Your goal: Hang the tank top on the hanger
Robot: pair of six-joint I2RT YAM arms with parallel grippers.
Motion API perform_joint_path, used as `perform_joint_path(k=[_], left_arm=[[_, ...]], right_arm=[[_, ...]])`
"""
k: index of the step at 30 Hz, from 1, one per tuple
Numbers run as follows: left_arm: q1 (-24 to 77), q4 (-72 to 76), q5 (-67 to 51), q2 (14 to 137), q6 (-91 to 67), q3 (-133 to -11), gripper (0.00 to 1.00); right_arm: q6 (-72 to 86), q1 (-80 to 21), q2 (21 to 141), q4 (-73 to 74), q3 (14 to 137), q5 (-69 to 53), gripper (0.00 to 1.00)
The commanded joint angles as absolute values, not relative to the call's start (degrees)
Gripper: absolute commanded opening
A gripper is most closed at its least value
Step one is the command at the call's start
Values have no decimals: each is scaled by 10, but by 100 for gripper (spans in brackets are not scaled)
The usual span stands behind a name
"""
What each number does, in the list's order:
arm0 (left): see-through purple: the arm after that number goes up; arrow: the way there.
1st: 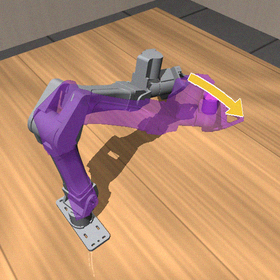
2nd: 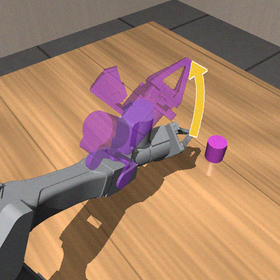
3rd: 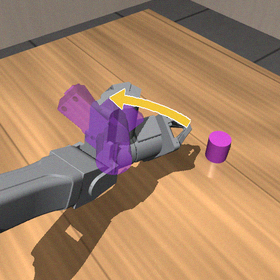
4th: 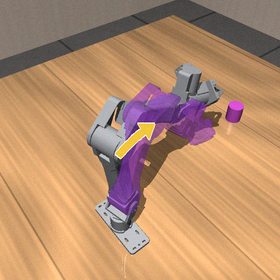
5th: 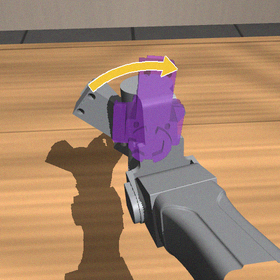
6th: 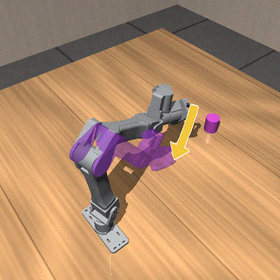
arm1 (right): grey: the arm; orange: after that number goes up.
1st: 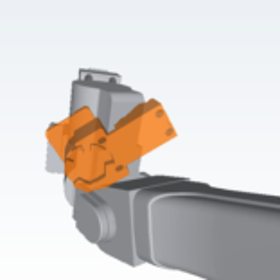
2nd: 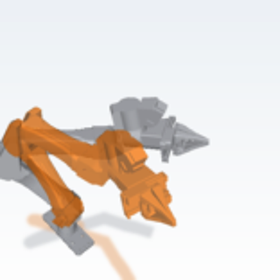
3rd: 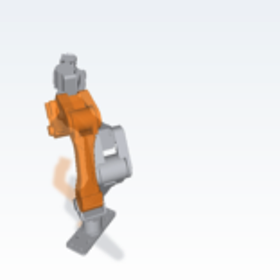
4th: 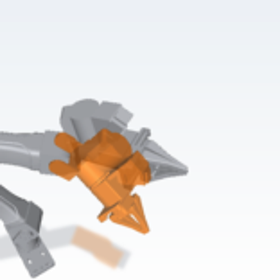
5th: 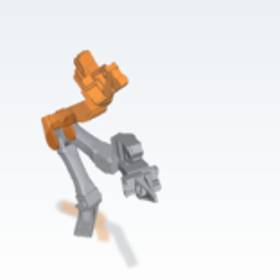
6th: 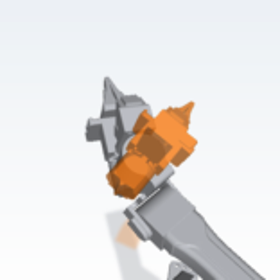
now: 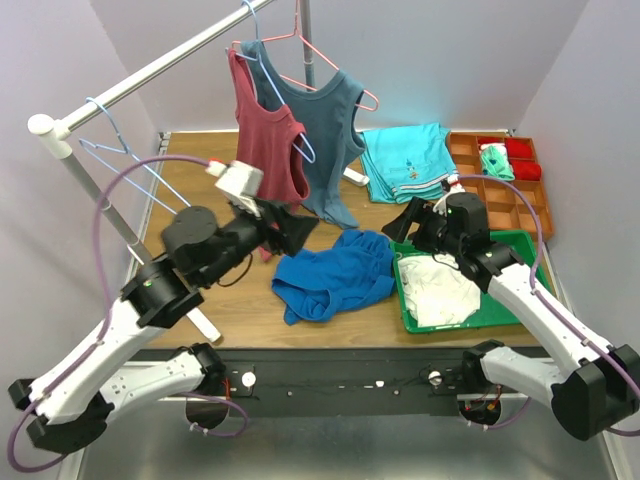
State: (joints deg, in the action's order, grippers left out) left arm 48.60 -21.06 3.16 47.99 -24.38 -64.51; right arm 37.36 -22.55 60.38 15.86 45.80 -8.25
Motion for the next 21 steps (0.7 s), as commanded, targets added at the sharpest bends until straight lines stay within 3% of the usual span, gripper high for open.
perform_joint_path(k=[1,4,8,12,21], left_arm=[[489,-231,182,440,-227,-741,78],[490,-274,276,438,-208,-806,78],[489,-383,522,455,-205,-890,78],[489,-520,647,487,-225,-972,78],[448,-702,696,605,-268,-1039,81]], right_arm=[[365,-227,610,138,463,-92,89],[366,-226,617,134,464,-98,89],[363,-226,625,134,468,-106,89],[363,-226,633,128,469,-114,89],[371,-226,656,109,476,-151,89]])
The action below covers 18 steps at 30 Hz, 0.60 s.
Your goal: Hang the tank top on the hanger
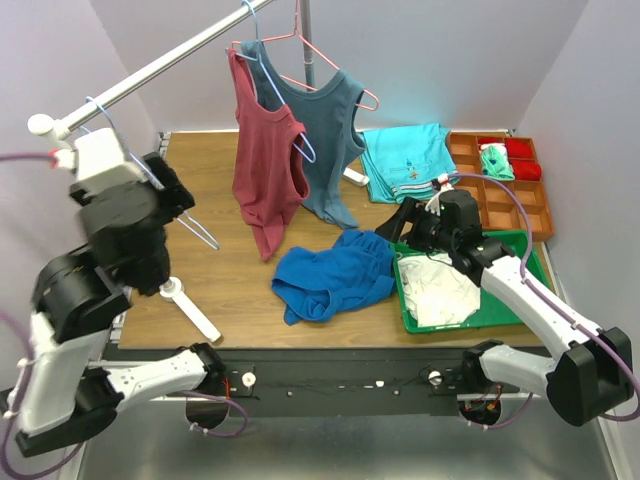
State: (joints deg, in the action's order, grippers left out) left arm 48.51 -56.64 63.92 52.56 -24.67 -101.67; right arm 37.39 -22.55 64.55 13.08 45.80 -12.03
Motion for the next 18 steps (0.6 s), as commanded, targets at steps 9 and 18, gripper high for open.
perform_joint_path(k=[9,18], left_arm=[[323,-632,564,647,-224,-1013,78],[287,-583,553,651,-217,-969,49]], right_arm=[[363,-226,657,120,479,-169,89],[348,-226,664,133,487,-166,89]])
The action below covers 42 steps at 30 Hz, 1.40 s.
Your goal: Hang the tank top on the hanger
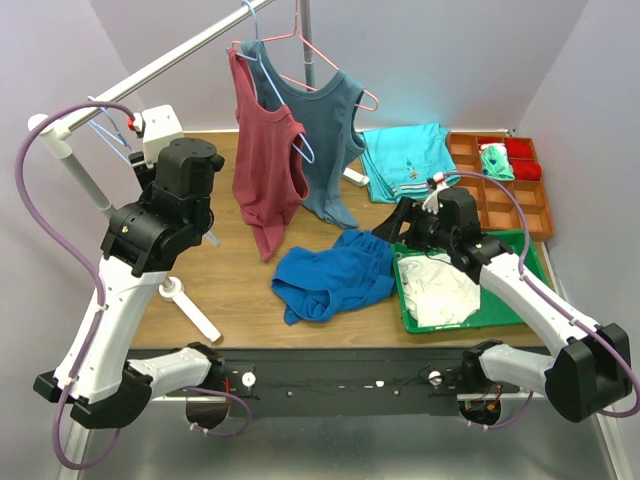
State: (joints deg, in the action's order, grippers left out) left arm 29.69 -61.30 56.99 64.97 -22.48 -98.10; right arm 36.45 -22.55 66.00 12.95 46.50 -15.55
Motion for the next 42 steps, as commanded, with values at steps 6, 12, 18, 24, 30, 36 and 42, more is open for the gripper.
perform_joint_path(k=[6,12,18,24,30,36,42], left_arm=[[280,-563,559,651,-209,-962,45],[280,-544,554,650,-190,-975,12],[280,-514,528,654,-157,-1006,0],[281,-484,475,650,-128,-1018,0],[281,-461,392,635,-120,-999,0],[281,-445,302,597,-125,-950,0],[281,-464,220,557,-149,-892,0]], right_arm=[[344,-226,666,135,487,-169,89],[339,-226,667,142,488,-168,89],[337,-227,667,142,491,-166,89],[343,-226,665,136,485,-163,89],[345,-226,662,136,483,-157,89],[344,-226,665,136,481,-156,89],[342,-226,670,137,474,-156,89]])
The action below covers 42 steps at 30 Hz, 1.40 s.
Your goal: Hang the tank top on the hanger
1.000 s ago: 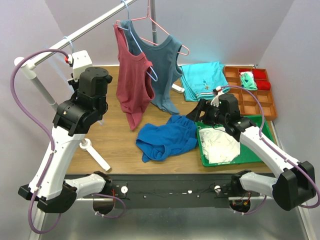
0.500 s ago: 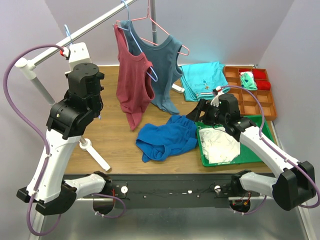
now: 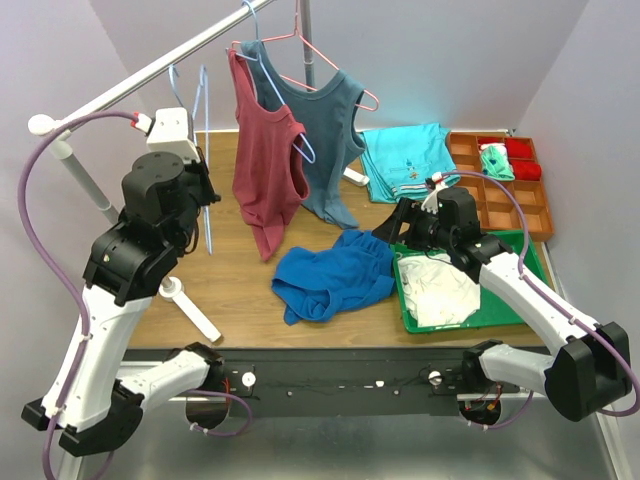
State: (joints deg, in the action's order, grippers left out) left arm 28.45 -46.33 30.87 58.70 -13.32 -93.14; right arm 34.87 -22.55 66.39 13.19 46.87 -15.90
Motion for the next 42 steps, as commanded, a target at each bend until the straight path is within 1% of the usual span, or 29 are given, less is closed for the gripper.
perform_joint_path(k=[1,6,7,8,11,17,18,21,24,32,37,42], left_arm=[[281,-463,196,537,-156,-867,0],[281,-474,114,485,-158,-805,0],[281,-474,92,473,-151,-783,0],[281,-475,45,467,-142,-774,0],[281,-490,-24,457,-131,-739,0],[281,-523,-70,441,-113,-703,0],[281,-533,-77,440,-112,-702,0],[281,-554,-99,439,-100,-704,0],[281,-571,-123,432,-93,-704,0],[281,-576,-188,416,-96,-687,0],[281,-563,-196,422,-100,-682,0],[281,-553,-195,432,-102,-678,0]], right_arm=[[338,-226,671,141,474,-155,89],[326,-226,687,154,481,-149,86],[320,-227,692,160,482,-148,84],[316,-231,702,163,485,-146,83],[303,-252,728,180,500,-118,79],[298,-305,773,215,543,-22,73],[297,-311,780,225,551,19,72],[293,-323,799,260,575,86,68],[289,-330,802,275,582,106,65],[299,-369,831,272,583,117,65],[289,-386,863,230,595,92,66],[280,-399,914,207,612,90,69]])
